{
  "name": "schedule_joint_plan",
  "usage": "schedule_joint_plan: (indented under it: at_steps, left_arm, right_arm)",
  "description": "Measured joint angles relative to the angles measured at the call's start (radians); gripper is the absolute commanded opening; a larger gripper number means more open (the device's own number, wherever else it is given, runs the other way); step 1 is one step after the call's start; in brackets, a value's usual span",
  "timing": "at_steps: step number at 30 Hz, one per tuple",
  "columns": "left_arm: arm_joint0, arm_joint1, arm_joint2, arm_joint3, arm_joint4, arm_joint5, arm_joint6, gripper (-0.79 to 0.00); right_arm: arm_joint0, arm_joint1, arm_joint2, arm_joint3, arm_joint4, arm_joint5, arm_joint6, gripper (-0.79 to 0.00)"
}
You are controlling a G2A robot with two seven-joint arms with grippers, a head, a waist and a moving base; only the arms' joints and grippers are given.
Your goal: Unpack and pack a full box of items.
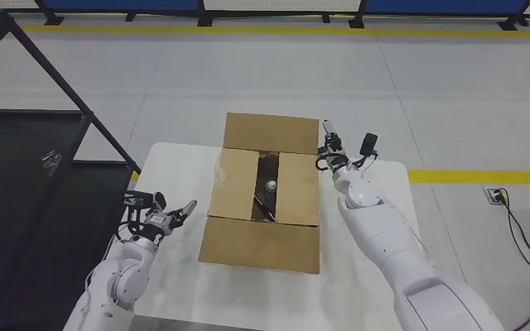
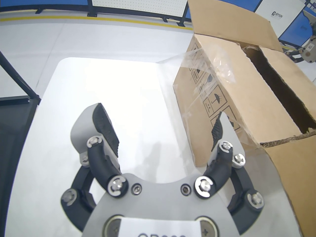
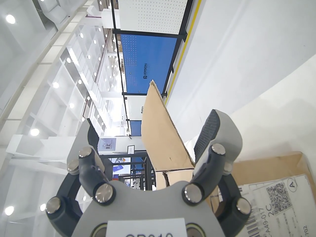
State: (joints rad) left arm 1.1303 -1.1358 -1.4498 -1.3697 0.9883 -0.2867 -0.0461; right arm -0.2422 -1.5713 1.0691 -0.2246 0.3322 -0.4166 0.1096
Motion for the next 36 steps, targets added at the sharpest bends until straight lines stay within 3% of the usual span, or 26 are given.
schedule_joint_plan:
  at_steps: [11,16,24,36]
  left_arm:
    - [-0.013,-0.004,0.028,0.012,0.015,-0.021,-0.017,0.0]
    - [-0.02,-0.007,0.038,0.014,0.025,0.008,-0.019,0.0]
    - [-0.01,-0.008,0.041,0.021,0.142,0.142,-0.003,0.0]
    - [0.013,-0.007,0.041,0.003,0.185,0.166,-0.008,0.0]
  right_arm:
    - [-0.014,0.014,0.058,-0.026,0.033,-0.115,-0.127,0.0]
    - [-0.028,0.028,0.093,-0.064,0.082,-0.161,0.038,0.0]
    - [-0.05,0.039,0.091,-0.145,0.072,-0.153,0.362,0.0]
    - [-0.061,0.04,0.079,-0.177,0.042,-0.13,0.416,0.0]
